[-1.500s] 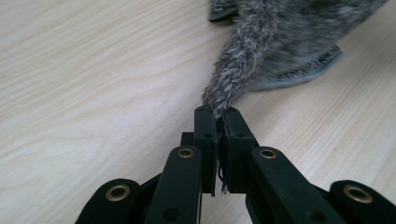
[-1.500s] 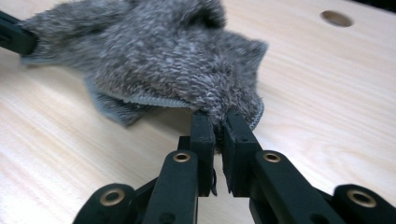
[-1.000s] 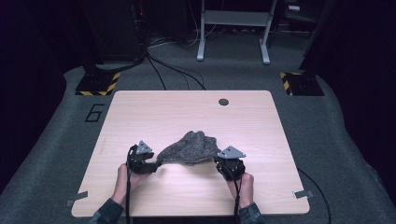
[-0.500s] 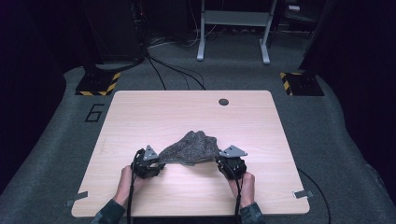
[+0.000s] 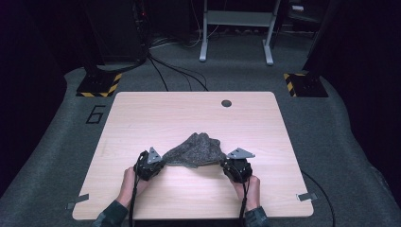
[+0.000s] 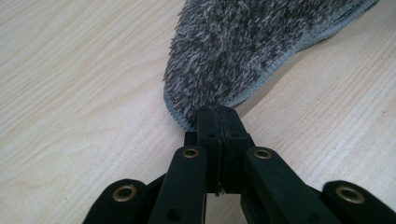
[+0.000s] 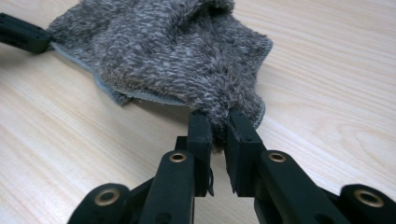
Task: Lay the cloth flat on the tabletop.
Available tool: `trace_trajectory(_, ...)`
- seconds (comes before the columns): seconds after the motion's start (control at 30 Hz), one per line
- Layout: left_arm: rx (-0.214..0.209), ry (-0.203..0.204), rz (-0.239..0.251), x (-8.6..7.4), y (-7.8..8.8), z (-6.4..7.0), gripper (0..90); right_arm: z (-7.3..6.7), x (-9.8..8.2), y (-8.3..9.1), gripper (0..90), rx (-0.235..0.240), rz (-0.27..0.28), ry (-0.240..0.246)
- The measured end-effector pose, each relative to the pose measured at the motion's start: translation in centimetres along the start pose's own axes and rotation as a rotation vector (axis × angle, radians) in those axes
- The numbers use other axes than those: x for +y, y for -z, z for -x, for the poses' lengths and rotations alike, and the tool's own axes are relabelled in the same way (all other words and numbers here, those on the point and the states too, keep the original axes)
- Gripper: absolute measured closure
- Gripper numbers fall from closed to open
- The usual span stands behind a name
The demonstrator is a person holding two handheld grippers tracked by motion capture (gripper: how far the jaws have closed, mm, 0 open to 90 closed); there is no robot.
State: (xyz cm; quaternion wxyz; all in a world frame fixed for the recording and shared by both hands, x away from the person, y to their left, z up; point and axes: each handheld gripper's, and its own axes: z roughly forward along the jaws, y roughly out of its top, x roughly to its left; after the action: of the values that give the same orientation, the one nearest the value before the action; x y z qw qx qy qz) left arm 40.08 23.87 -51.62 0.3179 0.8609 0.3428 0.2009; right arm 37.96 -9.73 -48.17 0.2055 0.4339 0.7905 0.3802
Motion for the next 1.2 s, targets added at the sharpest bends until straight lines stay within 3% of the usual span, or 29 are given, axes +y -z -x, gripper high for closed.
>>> trace_trajectory(0.13, -0.023, 0.036, 0.038, -0.3, 0.2, -0.4, 89.4, 0.5, 0.0, 0.2, 81.7, 0.008, 0.009, -0.01)
trace_trajectory(0.47, -0.062, 0.056, 0.131, -0.1, 3.2, -0.3, 89.6, 0.6, 0.4, 2.2, 82.5, 0.027, 0.029, 0.019)
trace_trajectory(0.67, -0.104, 0.092, 0.107, -1.4, 2.7, 0.0, 89.7, 0.6, -0.9, 2.8, 83.4, 0.061, -0.011, 0.004)
trace_trajectory(0.77, -0.104, 0.092, 0.099, -0.8, 2.1, -0.6, 89.8, 0.9, -1.1, 2.4, 85.5, 0.061, -0.025, -0.004)
trace_trajectory(0.83, -0.077, 0.083, 0.101, 0.8, 1.7, -1.9, 89.9, 1.7, 0.1, 1.7, 87.0, 0.052, -0.018, 0.021)
trace_trajectory(0.87, -0.045, 0.086, 0.115, 2.7, 1.4, -3.4, 90.0, 2.7, 1.6, 0.9, 87.4, 0.047, -0.008, 0.041)
trace_trajectory(0.9, -0.025, 0.099, 0.126, 4.1, 1.2, -4.4, 90.0, 4.1, 4.2, -0.6, 87.6, 0.034, -0.011, 0.069)
trace_trajectory(0.93, 0.028, 0.109, 0.161, 6.7, 1.2, -6.3, 90.0, 5.0, 6.0, -1.4, 87.7, 0.032, -0.017, 0.076)
trace_trajectory(0.97, 0.044, 0.126, 0.187, 8.3, 1.5, -7.4, 90.0, 6.4, 9.3, -2.3, 87.8, 0.022, -0.017, 0.069)
trace_trajectory(1.0, 0.08, 0.129, 0.215, 11.0, 2.5, -9.1, 90.0, 6.9, 11.3, -2.5, 87.8, 0.0, -0.006, 0.078)
trace_trajectory(1.03, 0.104, 0.134, 0.246, 12.3, 3.3, -9.9, 90.0, 7.5, 14.3, -2.2, 87.8, -0.038, 0.017, 0.085)
trace_trajectory(1.07, 0.117, 0.144, 0.296, 13.8, 4.8, -10.6, 90.0, 7.6, 15.9, -1.7, 87.8, -0.05, 0.038, 0.087)
trace_trajectory(1.1, 0.143, 0.129, 0.34, 15.1, 6.6, -10.8, 90.0, 7.5, 17.6, -0.7, 87.7, -0.064, 0.076, 0.093)
trace_trajectory(1.13, 0.17, 0.094, 0.361, 15.6, 8.0, -10.5, 90.0, 7.1, 19.1, 1.0, 87.6, -0.076, 0.118, 0.125)
trace_trajectory(1.2, 0.175, 0.055, 0.391, 15.3, 9.8, -9.6, 90.0, 5.8, 19.7, 3.8, 87.4, -0.091, 0.185, 0.18)
